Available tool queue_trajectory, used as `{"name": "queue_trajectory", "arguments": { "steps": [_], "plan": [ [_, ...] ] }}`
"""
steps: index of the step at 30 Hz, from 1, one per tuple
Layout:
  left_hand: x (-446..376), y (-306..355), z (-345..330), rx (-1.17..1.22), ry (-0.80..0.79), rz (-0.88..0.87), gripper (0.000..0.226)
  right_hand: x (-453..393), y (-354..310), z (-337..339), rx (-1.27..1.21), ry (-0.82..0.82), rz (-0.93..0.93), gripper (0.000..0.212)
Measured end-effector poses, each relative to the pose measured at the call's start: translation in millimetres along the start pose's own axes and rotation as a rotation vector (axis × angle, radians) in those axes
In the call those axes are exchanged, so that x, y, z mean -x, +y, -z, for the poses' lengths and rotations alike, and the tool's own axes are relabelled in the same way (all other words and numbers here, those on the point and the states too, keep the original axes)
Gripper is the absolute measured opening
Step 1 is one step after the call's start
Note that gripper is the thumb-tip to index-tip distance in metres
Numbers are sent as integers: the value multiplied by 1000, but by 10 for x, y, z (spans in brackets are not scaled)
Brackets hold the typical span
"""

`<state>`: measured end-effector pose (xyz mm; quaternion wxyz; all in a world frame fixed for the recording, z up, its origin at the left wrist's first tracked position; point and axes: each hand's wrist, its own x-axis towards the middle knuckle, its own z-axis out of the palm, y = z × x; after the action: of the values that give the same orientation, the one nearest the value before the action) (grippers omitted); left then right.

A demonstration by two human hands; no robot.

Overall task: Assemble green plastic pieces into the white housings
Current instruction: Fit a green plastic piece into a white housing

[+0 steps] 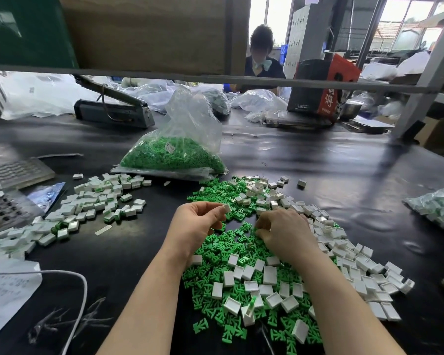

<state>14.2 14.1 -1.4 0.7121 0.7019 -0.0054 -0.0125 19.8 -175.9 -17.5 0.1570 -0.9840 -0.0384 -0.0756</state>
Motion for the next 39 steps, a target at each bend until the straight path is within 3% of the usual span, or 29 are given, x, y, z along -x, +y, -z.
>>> {"name": "queue_trajectory", "arguments": {
  "steps": [6,10,14,20,26,31,39],
  "plan": [
    [3,21,-15,35,-9,5,14,34,-90,123,-562,146,-24,11],
    [15,38,-24,71,-22,8,11,64,-142,200,-915,81,-36,8],
    [20,64,-28,115,-36,8,11,77,-184,248,-1118,28,-13,9],
    [32,89,-30,158,-62,-5,14,90,-244,288,-1283,8,-16,30],
    [33,83,-13,161,-80,-14,11,78,-249,293,-1324,-28,-43,15],
    [36,88,-20,151,-81,-15,20,101,-287,287,-1298,-15,16,27],
    [39,73,-29,127,-72,-12,16,89,-346,259,-1293,76,-70,4]
  ]
}}
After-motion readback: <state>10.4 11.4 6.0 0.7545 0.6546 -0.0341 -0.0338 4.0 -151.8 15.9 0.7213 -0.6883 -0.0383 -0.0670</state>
